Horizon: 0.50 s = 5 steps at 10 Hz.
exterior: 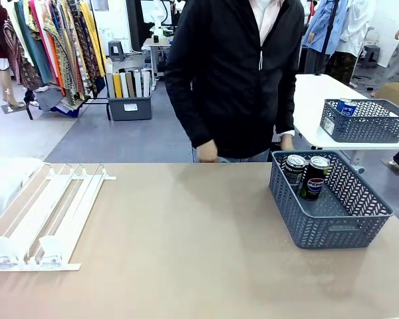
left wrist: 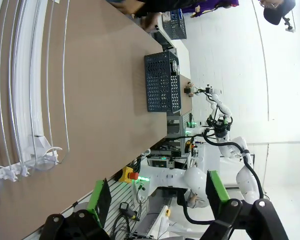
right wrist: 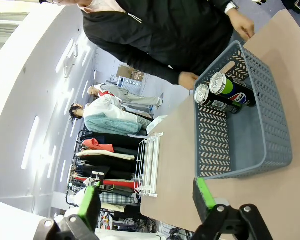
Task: Retrieve and store the cans from the dispenser.
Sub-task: Pick up one can from the Automatic Can Dispenser and place it in the middle of the table.
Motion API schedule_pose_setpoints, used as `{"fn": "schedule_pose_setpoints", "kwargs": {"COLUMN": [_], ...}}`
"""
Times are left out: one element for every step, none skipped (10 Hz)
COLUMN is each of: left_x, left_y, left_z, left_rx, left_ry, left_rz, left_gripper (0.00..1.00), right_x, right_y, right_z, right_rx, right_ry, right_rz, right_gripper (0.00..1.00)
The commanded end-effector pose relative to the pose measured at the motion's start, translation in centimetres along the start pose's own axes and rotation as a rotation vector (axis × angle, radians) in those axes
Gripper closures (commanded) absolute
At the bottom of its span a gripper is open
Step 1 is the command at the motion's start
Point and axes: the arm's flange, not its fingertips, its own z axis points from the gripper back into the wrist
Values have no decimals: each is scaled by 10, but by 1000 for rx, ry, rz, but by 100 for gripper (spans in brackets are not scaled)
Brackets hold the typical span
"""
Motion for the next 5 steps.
{"fn": "schedule_pose_setpoints", "kwargs": {"left_x": [-2,-2,-2,-2,-2], "left_y": [-2,-2,-2,-2,-2], "left_z": [1,1,1,1,1], "left_rx": [0,0,0,0,0], "left_ry": [8,8,8,8,8], "left_rz": [10,10,10,10,10], "left_gripper": [0,0,0,0,0], "right_x": [2,2,2,2,2], "right_y": [2,2,2,2,2], "right_z": [-3,-3,-3,-3,-3], "right_rx": [26,26,26,26,26], "right_ry": [-20,-20,-20,-20,-20], "right_rz": [20,20,20,20,20], "right_gripper": [0,0,0,0,0]}}
